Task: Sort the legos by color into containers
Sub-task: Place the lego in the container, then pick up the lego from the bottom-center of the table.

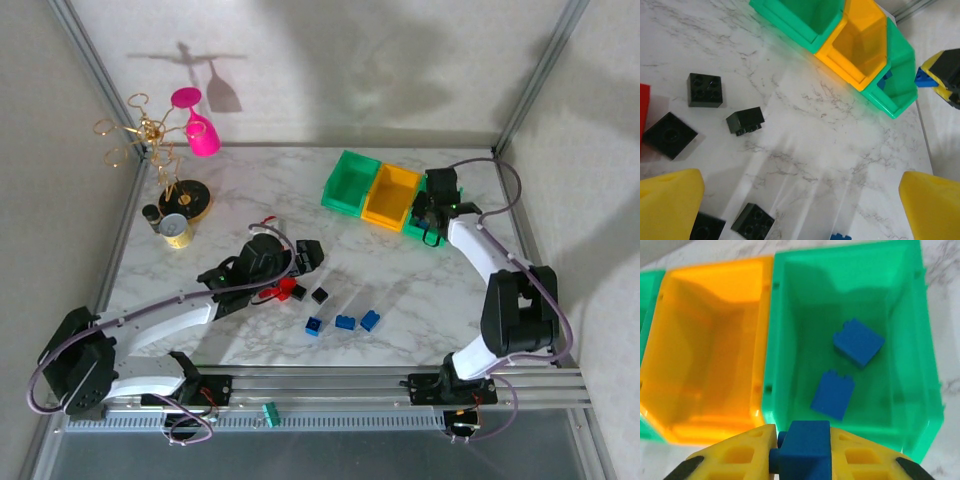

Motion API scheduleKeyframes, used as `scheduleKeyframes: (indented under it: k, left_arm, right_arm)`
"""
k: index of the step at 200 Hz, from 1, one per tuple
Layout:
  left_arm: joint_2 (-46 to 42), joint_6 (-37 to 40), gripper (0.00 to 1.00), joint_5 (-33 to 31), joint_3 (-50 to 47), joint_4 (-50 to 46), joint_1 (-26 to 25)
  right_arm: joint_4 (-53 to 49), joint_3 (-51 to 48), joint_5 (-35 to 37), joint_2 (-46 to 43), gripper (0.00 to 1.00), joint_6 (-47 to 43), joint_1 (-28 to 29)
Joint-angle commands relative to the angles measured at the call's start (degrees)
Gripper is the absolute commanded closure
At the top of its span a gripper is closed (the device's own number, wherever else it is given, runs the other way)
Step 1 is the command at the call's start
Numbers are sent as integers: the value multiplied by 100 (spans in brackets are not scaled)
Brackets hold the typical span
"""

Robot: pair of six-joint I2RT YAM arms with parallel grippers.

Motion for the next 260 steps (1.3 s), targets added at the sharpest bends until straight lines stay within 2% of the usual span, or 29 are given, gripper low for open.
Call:
scheduleKeyframes:
  k: [1, 57, 74, 91, 111, 173, 260]
  left_arm:
    - [217, 114, 0, 143, 266, 342, -46]
    - [677, 110, 0, 152, 579, 462, -46]
    - [720, 81, 0, 153, 571, 521, -46]
    - [748, 72, 0, 131, 570, 544, -46]
    - [776, 67, 0, 137, 603, 534, -46]
    - [573, 32, 0, 147, 541, 503, -81]
    - [-440, -7, 0, -100, -5, -96, -279]
  right_arm:
    - [306, 372, 13, 516, 76, -189, -222]
    - [510, 1366, 58, 1858, 74, -312, -534]
    - [510, 1532, 76, 2050, 64, -316, -556]
    - [472, 1619, 82, 2091, 61, -349, -557]
    - [513, 1553, 102, 1930, 54, -345, -561]
    - [415, 993, -257, 975, 51, -332, -353]
    - [-308, -217, -598, -465, 44, -308, 706]
